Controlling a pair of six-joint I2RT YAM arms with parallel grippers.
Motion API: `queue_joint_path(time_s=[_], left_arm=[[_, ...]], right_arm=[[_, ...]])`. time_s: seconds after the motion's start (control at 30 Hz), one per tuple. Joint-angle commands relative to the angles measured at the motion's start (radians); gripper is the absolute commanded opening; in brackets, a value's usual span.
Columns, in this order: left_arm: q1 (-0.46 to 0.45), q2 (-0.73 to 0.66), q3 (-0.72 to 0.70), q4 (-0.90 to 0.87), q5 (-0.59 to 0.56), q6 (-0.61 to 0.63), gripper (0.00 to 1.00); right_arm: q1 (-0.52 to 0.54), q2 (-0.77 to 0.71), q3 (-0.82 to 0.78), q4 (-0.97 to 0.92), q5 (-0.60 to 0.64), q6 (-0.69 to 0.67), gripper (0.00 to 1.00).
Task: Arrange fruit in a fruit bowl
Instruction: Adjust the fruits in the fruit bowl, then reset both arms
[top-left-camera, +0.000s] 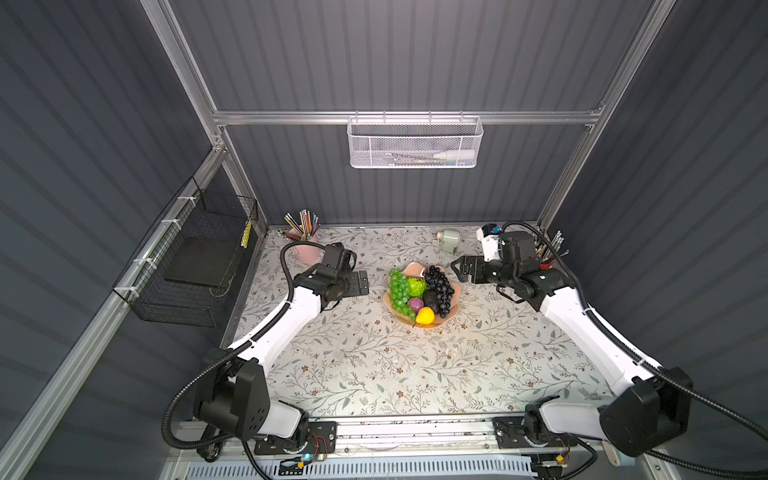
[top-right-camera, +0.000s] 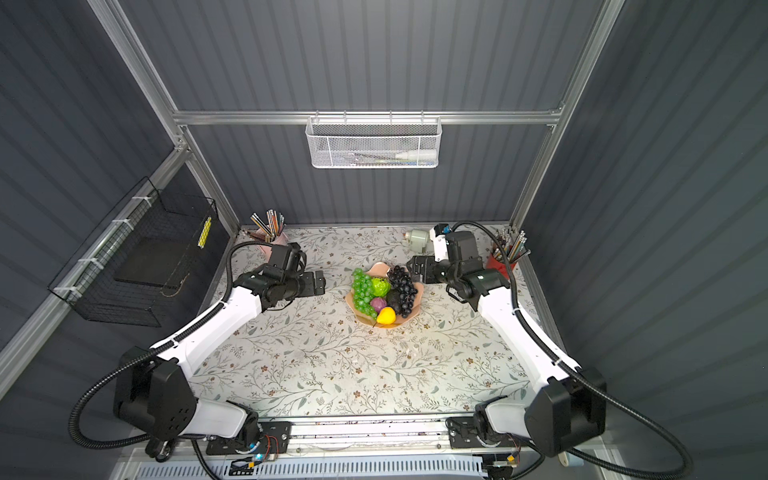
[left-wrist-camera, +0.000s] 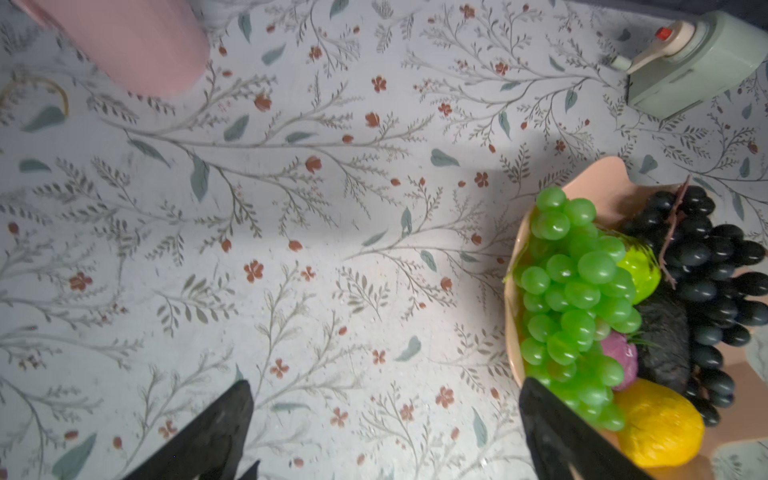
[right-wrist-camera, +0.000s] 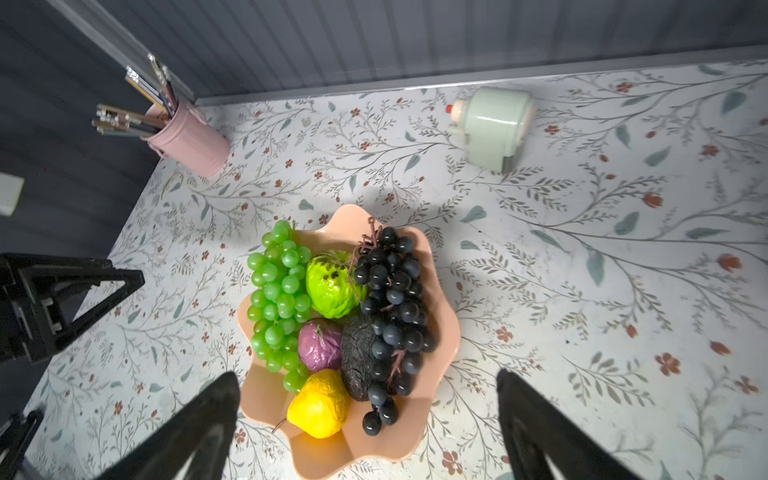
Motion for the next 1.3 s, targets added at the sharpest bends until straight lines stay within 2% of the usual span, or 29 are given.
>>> queue_joint_path(time_s=[0.0, 0.2, 0.3, 0.43, 0.6, 0.7, 0.87, 0.97, 1.1, 1.17, 1.27], left_arm=[[0.016, -0.055, -0.106, 0.253, -0.114, 0.155, 1.0], [0.101, -0.05, -0.207, 0.377, -0.264, 0.241, 1.0], [0.129, -0.056, -0.307, 0.506, -0.336, 0.307, 1.0], [0.178, -0.012, -0.414, 0.662, -0.285, 0.328, 1.0], [0.183, 0.08, -0.517, 0.95, -0.27, 0.363, 1.0], [0.204, 0.157, -0.545, 1.059, -0.241, 0.346, 1.0], [0.224, 0.187, -0.529, 1.083, -0.256, 0.354, 1.0], [0.246, 0.199, -0.558, 1.177, -0.24, 0.38, 1.0], [0.255, 0.249, -0.58, 1.275, -0.213, 0.399, 1.0], [0.255, 0.266, -0.585, 1.306, -0.227, 0.39, 1.0], [0.269, 0.275, -0.553, 1.247, -0.216, 0.373, 1.0]], right_arm=[[-0.019, -0.103, -0.03, 0.067, 0.155, -0.083, 0.99], [-0.096, -0.338, -0.415, 0.609, 0.18, -0.296, 0.99], [-0.177, -0.362, -0.459, 0.572, 0.228, -0.254, 0.99], [-0.263, -0.382, -0.652, 0.755, 0.242, -0.198, 0.99], [-0.293, -0.26, -0.799, 0.986, 0.242, -0.19, 0.99], [-0.308, -0.151, -0.847, 1.136, 0.263, -0.199, 0.99], [-0.34, 0.023, -0.853, 1.311, 0.221, -0.217, 0.99], [-0.352, 0.088, -0.827, 1.314, 0.191, -0.216, 0.99], [-0.36, 0.179, -0.872, 1.474, 0.187, -0.21, 0.99], [-0.363, 0.176, -0.874, 1.479, 0.168, -0.212, 0.99], [-0.369, 0.185, -0.868, 1.476, 0.14, -0.217, 0.99]])
